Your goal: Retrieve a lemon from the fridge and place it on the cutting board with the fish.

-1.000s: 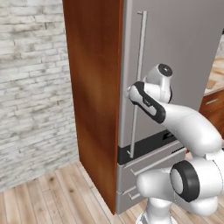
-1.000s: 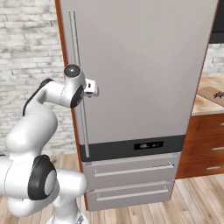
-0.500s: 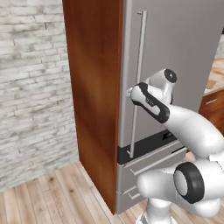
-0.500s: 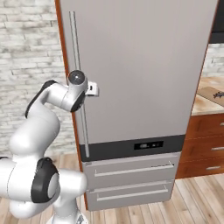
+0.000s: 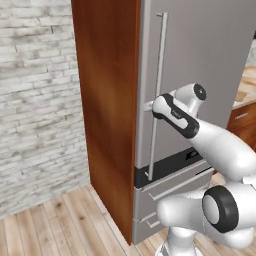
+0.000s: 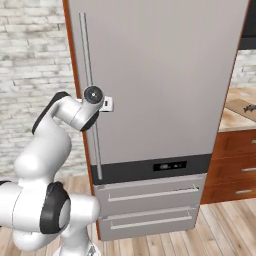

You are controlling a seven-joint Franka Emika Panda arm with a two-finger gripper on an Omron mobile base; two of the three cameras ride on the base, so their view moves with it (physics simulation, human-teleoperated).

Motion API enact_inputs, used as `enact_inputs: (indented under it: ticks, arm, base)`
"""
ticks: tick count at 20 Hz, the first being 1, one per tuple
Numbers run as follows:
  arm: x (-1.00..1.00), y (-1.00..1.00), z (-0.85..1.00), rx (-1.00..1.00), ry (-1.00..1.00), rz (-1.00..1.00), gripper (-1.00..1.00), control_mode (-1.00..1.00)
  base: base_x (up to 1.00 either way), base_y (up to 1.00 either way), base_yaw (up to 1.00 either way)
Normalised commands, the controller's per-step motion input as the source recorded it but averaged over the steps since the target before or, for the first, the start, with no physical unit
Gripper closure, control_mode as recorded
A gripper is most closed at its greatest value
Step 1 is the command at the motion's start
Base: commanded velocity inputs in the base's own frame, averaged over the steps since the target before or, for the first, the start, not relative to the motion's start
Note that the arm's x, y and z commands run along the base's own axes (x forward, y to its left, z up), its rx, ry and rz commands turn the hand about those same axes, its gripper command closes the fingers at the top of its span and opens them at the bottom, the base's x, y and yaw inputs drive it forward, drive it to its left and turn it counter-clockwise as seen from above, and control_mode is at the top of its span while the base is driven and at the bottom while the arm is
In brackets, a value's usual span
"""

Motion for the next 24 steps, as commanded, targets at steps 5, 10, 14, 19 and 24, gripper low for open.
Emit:
enact_inputs:
  ticks: [5, 10, 14, 19, 24]
  arm:
    - [-0.12, -0.37, 0.20, 0.00, -0.06, 0.00, 1.00, -1.00]
    - [-0.59, -1.00, 0.34, 0.00, -0.04, 0.00, 1.00, -1.00]
    - [-0.71, -1.00, 0.25, 0.02, -0.01, 0.00, 1.00, -1.00]
    - [-0.72, -1.00, 0.43, 0.00, 0.00, 0.00, 1.00, -1.00]
    - [-0.63, -1.00, 0.37, 0.02, 0.00, 0.00, 1.00, -1.00]
  base:
    - [0.00, 0.00, 0.00]
    - [0.00, 0.00, 0.00]
    - [0.00, 0.00, 0.00]
    - [0.00, 0.00, 0.00]
    - [0.00, 0.00, 0.00]
